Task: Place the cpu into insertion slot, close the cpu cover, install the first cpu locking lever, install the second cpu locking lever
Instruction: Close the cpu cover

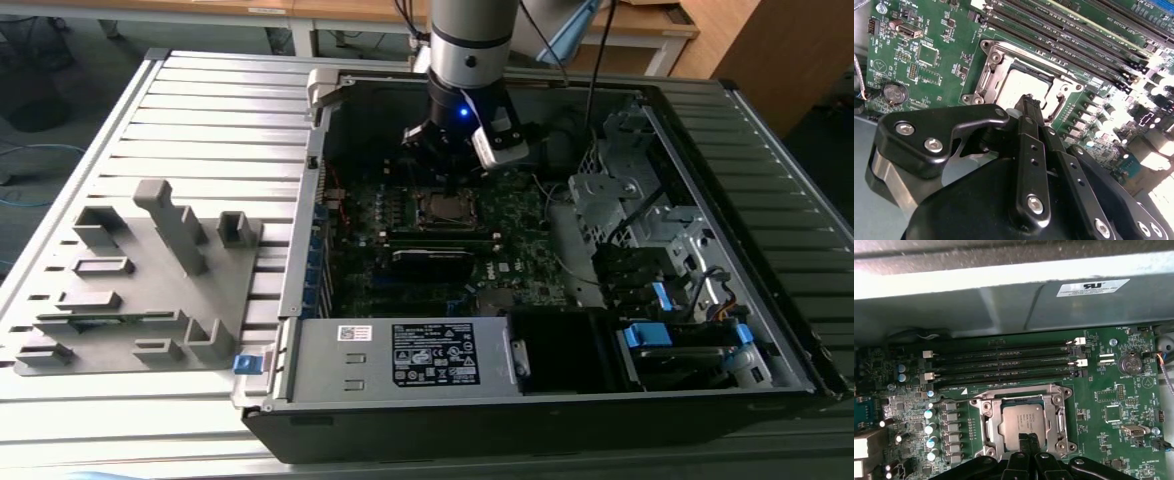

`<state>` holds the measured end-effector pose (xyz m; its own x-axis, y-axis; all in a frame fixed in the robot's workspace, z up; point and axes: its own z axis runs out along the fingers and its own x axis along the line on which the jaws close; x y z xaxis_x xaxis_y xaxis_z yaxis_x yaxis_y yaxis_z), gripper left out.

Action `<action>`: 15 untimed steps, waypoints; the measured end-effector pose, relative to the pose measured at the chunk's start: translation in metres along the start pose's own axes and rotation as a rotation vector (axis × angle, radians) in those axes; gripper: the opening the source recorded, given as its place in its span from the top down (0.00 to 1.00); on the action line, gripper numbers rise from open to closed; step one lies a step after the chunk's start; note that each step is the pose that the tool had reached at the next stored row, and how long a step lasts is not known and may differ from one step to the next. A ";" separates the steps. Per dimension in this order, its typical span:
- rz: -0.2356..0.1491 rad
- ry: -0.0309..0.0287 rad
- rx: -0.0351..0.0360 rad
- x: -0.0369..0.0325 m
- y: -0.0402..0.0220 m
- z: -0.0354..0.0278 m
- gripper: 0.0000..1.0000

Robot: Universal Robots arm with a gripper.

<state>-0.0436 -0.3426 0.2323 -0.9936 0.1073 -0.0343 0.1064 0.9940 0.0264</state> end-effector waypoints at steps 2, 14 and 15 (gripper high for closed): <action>-0.003 0.0000 -0.0001 -0.0004 0.0000 0.0011 0.89; -0.007 0.0002 -0.0001 -0.0014 -0.0020 0.0018 0.89; -0.008 0.0002 -0.0003 -0.0014 -0.0020 0.0022 0.89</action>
<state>-0.0424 -0.3447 0.2301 -0.9944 0.0998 -0.0343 0.0989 0.9947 0.0264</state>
